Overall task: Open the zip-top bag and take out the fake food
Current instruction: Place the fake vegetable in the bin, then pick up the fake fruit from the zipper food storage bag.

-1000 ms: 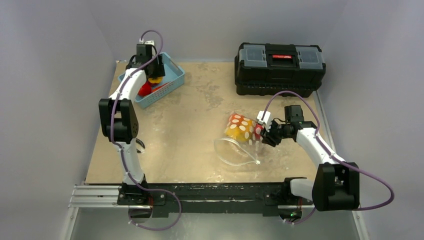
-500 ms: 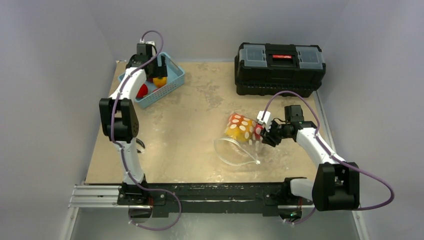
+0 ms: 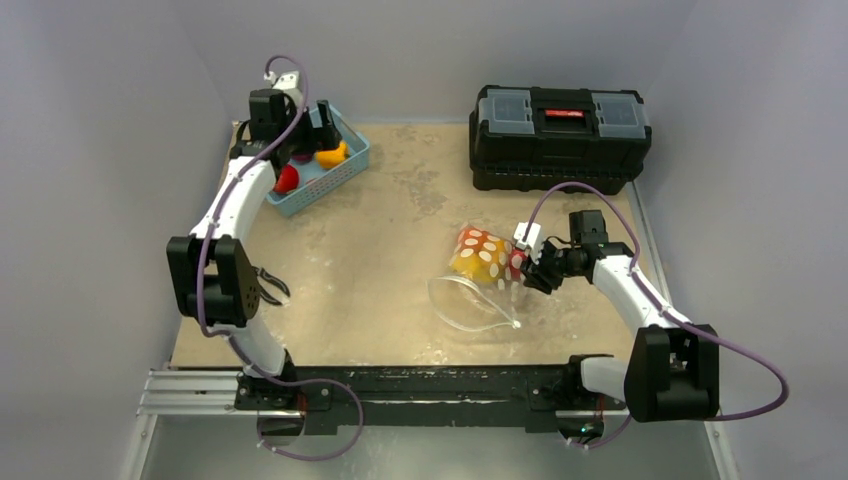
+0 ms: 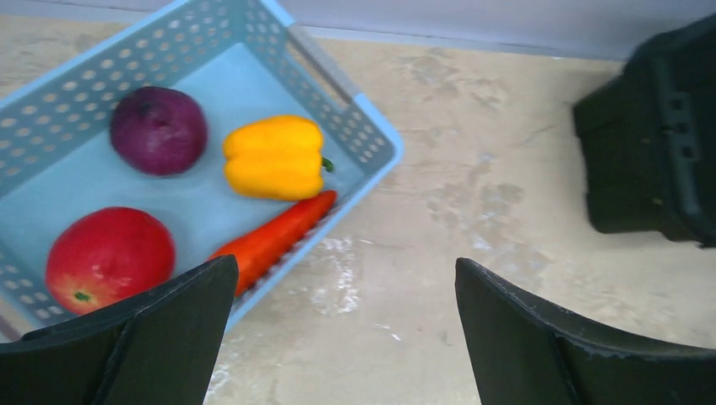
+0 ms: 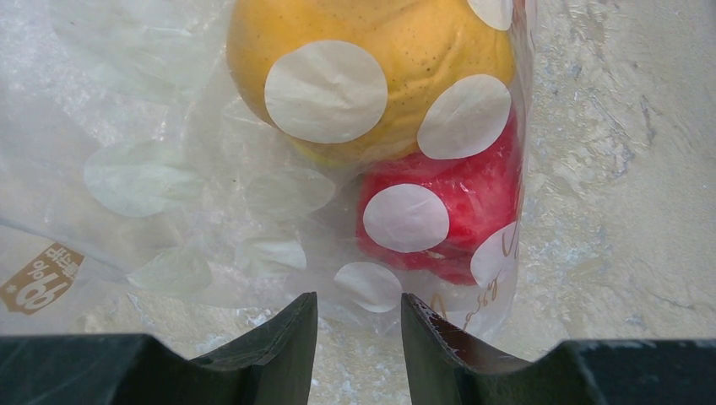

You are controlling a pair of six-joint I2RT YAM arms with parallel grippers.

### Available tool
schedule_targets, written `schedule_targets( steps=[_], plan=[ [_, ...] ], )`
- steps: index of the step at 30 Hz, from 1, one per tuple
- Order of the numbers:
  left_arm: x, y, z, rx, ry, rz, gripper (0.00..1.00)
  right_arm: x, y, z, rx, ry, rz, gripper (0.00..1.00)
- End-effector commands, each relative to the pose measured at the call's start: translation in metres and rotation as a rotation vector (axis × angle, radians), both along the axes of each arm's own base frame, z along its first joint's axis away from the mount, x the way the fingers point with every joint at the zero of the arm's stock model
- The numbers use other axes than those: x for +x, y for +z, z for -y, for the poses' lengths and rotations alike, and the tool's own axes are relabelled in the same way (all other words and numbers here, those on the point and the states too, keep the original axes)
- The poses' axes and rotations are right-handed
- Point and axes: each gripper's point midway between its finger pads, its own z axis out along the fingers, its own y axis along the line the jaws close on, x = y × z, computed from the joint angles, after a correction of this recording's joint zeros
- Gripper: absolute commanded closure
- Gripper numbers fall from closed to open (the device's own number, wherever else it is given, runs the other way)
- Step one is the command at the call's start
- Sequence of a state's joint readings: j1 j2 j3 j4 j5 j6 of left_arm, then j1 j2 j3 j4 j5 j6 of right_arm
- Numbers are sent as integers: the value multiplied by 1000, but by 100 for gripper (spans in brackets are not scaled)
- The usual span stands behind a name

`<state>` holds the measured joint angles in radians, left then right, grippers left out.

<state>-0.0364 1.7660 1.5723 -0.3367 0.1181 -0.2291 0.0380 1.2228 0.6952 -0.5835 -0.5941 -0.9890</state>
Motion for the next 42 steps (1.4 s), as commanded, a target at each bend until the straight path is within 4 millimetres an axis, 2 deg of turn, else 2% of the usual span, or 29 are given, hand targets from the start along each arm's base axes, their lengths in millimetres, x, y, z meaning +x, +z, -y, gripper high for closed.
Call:
schedule_targets(
  steps=[1,7,14,16,20,26,34,38,42],
  plan=[
    [-17,32,34,-243,-138,95,0,5,15,-5,27,30,50,60],
    [-57,30,60,-385,-203,55,0,3,19,-7,40,47,63,58],
    [-121,19,88,-408,-265,60,0,1,23,-10,51,70,82,54],
    [-141,22,99,-413,-289,81,0,1,24,-11,53,75,86,52],
    [-184,11,125,-431,-345,68,0,0,26,-12,56,86,95,50],
    [-237,-5,139,-502,-385,96,2,-2,29,-16,77,109,108,46],
    [-292,-13,161,-609,-478,90,3,-5,33,-19,92,137,128,40],
    [-319,-22,185,-659,-543,59,5,-6,35,-22,104,146,130,39],
    [-342,-21,211,-692,-614,68,6,-6,38,-23,114,151,135,39]
  ],
)
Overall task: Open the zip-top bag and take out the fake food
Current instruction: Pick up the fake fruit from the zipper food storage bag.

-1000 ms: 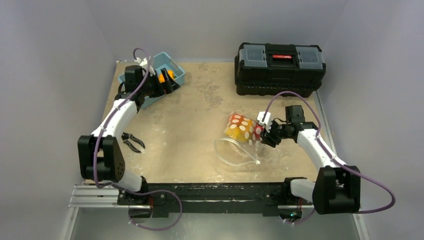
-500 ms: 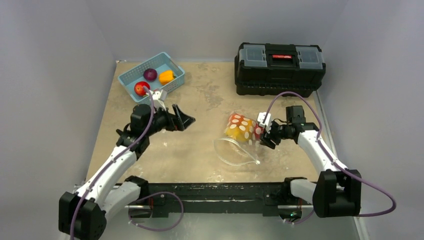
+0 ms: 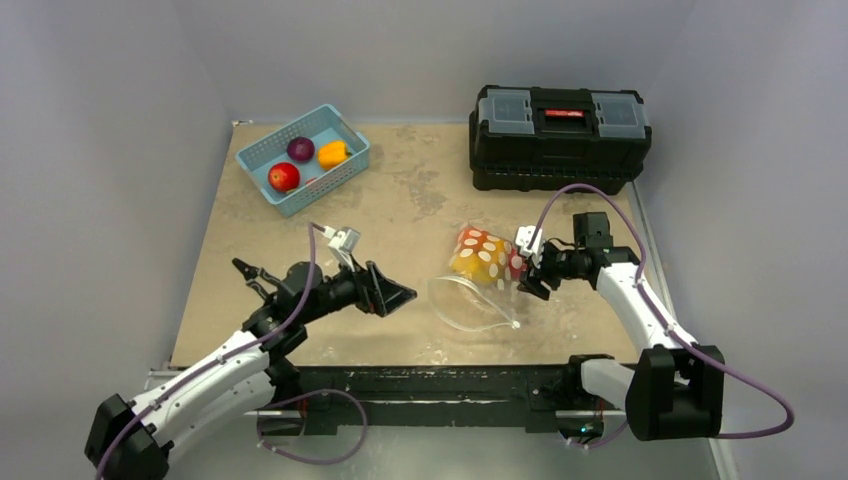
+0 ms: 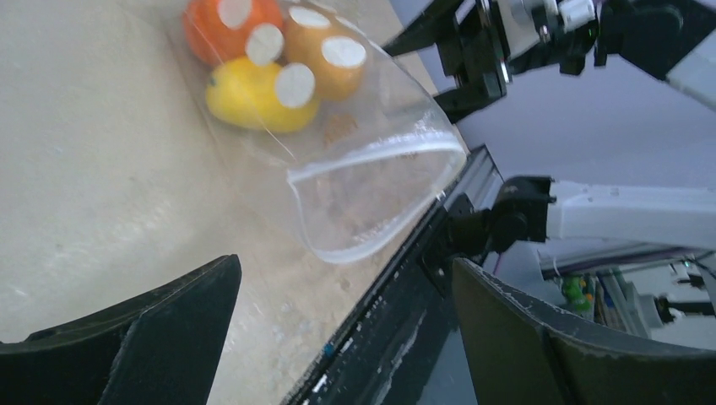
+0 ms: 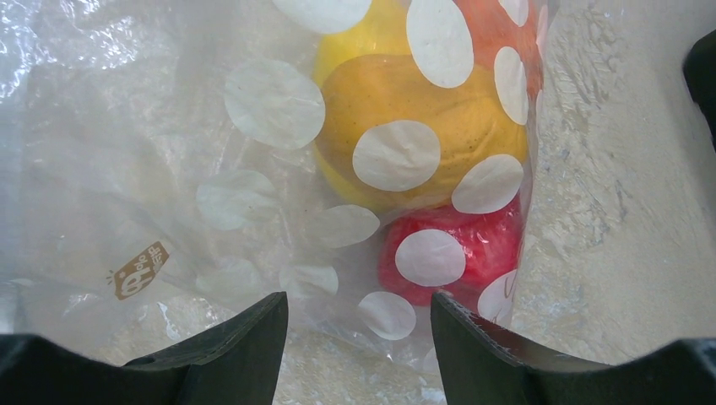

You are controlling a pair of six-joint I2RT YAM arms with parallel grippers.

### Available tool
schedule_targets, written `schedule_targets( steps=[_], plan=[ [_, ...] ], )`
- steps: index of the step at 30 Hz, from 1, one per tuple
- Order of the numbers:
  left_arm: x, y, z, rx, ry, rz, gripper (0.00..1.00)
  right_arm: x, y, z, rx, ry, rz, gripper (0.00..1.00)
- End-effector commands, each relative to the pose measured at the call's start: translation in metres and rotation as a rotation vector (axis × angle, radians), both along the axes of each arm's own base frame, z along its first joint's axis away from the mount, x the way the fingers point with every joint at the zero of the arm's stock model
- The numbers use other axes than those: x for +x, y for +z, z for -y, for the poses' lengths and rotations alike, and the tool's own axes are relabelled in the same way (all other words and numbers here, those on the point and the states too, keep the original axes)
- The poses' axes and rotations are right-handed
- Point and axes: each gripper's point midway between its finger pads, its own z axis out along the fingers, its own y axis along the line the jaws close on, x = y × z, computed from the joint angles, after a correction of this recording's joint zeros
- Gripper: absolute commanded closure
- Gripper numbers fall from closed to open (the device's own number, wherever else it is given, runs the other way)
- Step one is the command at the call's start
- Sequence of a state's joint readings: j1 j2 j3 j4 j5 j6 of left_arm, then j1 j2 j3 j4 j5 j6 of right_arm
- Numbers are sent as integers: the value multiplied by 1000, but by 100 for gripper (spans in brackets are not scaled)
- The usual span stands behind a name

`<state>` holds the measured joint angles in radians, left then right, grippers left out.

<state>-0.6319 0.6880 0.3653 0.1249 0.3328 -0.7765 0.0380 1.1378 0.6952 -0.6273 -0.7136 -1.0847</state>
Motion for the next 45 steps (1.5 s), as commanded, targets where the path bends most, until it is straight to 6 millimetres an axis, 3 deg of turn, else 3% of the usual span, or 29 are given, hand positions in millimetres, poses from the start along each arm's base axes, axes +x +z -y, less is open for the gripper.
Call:
schedule_targets(
  steps=[1,5,20,26,33,36,39,45],
  plan=[
    [-14,19,27,-93,-26,58,5,2,14,-6,40,30,39,39],
    [-30,23,52,-94,-73,101,6,4,17,-8,52,22,42,38],
    [-44,12,131,-128,-56,191,11,16,47,-20,192,-43,83,39],
    [-32,2,139,-15,29,445,12,26,68,-27,270,-86,110,41],
    [-11,-23,137,149,100,727,13,54,97,-24,379,-289,93,53],
    [-3,-37,140,248,106,786,13,63,102,-19,385,-352,92,58],
    [4,-38,144,319,115,857,13,73,103,-17,401,-398,89,63],
    [15,-35,154,410,136,956,26,92,92,-23,392,-442,46,67]
  ],
)
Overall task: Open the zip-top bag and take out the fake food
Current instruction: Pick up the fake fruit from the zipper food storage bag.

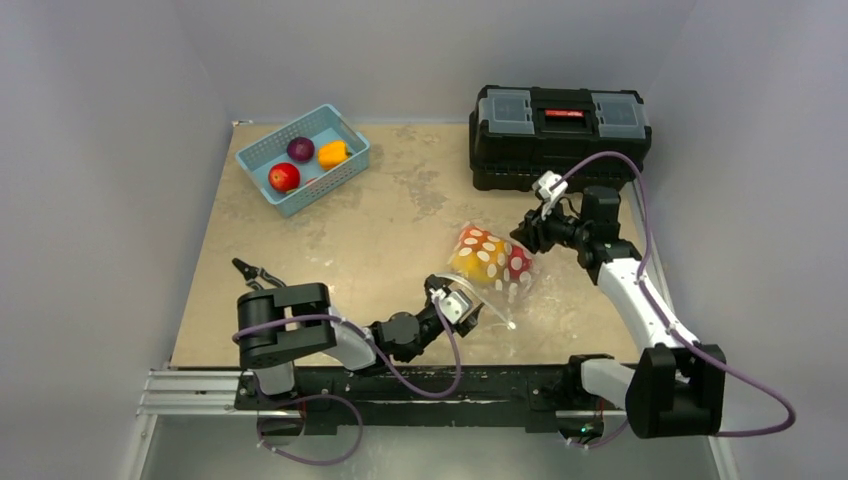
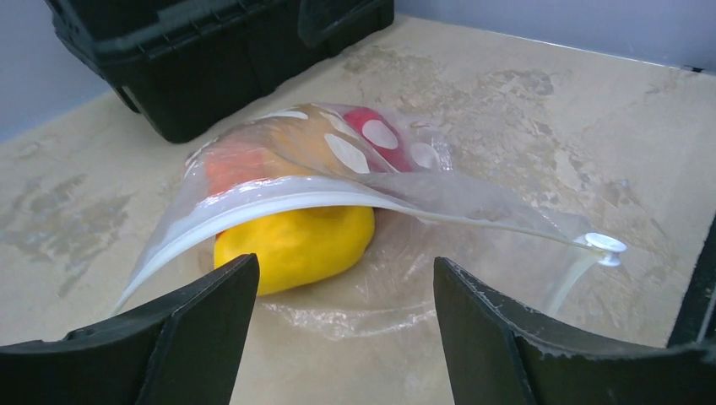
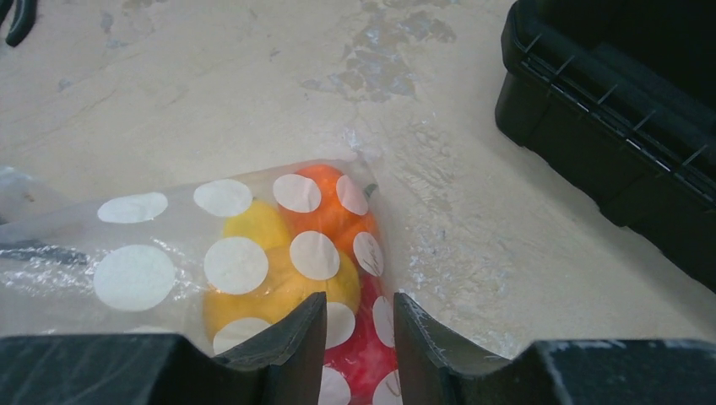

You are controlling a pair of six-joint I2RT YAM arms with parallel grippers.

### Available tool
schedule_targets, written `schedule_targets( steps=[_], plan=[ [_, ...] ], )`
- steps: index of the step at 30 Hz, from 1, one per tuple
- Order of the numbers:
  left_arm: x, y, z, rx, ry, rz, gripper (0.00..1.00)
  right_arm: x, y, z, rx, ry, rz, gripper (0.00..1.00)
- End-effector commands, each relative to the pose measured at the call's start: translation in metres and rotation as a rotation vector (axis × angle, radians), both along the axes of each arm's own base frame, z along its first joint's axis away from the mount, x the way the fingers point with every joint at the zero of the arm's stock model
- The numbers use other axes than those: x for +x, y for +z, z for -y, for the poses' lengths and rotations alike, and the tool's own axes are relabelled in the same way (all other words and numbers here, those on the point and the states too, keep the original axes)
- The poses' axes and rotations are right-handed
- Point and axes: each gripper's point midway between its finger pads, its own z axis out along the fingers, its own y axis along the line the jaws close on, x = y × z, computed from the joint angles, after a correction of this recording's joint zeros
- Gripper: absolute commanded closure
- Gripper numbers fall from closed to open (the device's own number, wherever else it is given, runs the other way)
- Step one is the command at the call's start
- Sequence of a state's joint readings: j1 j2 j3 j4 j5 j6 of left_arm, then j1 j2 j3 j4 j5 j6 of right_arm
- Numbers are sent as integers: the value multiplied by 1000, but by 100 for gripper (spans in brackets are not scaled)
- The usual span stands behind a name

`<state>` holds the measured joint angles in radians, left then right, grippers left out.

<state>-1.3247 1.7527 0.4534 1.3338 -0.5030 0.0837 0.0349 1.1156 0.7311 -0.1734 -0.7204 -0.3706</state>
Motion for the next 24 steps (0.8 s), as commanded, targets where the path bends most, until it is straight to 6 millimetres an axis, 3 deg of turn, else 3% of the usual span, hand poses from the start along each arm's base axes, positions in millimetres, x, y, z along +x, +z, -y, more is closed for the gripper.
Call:
schedule_targets(
  steps=[1,10,24],
  plan=[
    [11,29,9,-7,40,139,28,26,14,-7,23,-50,10,67],
    [24,13,23,60,71,170,37,44,-3,-8,38,-123,-55,75],
    [45,-5,28,54,79,126,37,39,-39,-14,-39,-96,-117,88]
  ],
)
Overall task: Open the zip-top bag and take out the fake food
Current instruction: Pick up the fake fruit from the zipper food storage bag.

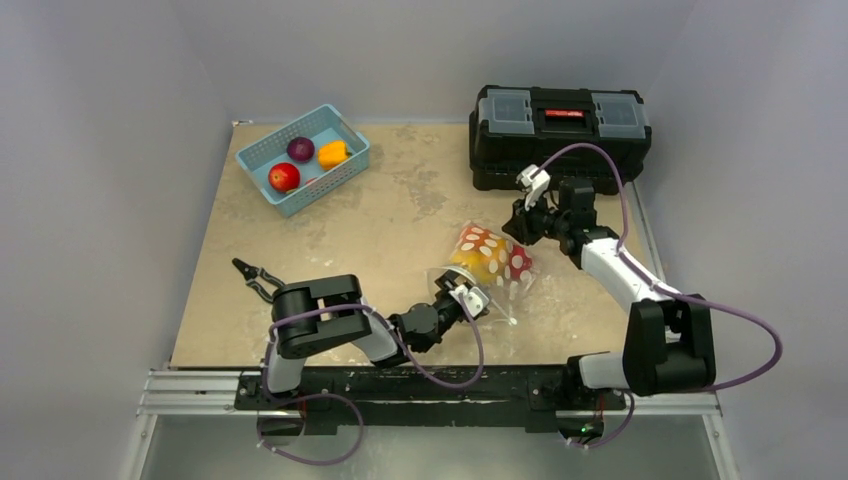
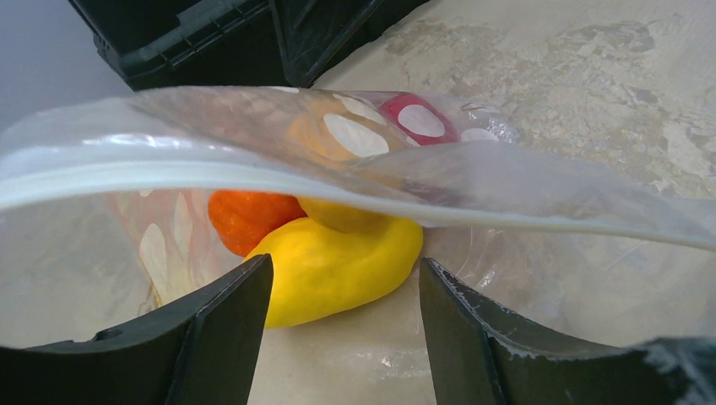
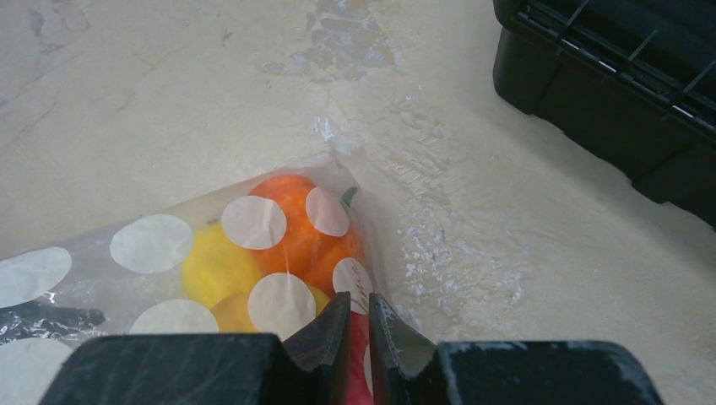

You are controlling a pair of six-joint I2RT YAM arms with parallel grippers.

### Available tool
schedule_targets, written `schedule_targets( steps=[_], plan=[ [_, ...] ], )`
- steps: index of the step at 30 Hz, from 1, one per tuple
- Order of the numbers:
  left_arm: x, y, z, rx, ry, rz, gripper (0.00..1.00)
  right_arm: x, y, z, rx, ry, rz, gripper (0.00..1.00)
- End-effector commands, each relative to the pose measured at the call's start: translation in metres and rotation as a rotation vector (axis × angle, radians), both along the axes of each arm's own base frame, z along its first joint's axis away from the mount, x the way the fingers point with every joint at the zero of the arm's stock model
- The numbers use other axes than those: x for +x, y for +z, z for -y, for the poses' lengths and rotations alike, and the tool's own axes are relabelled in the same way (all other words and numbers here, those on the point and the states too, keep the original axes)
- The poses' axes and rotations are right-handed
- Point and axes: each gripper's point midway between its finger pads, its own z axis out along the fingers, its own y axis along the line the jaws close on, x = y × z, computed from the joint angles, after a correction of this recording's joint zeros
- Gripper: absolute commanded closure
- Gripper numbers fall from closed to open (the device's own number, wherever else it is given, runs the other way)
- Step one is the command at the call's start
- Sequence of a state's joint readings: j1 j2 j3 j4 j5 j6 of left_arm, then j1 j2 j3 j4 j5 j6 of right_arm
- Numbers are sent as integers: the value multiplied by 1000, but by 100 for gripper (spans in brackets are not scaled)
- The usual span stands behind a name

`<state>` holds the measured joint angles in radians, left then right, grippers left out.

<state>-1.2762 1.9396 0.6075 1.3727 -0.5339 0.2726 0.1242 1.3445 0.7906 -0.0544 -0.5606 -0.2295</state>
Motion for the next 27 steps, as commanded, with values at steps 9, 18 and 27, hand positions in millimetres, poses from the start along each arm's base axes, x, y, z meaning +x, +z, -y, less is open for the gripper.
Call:
schedule_targets(
  steps=[9,18,27],
  plan=[
    [20,5,5,-98,-5,-41,37,-20,-17,-15,-84,174,-38,95],
    [20,-6,8,-106,-13,-76,36,-43,-13,-32,-67,332,-46,98],
    [12,-6,15,-152,-68,-117,34,-62,-15,-43,-53,443,-63,98]
  ],
)
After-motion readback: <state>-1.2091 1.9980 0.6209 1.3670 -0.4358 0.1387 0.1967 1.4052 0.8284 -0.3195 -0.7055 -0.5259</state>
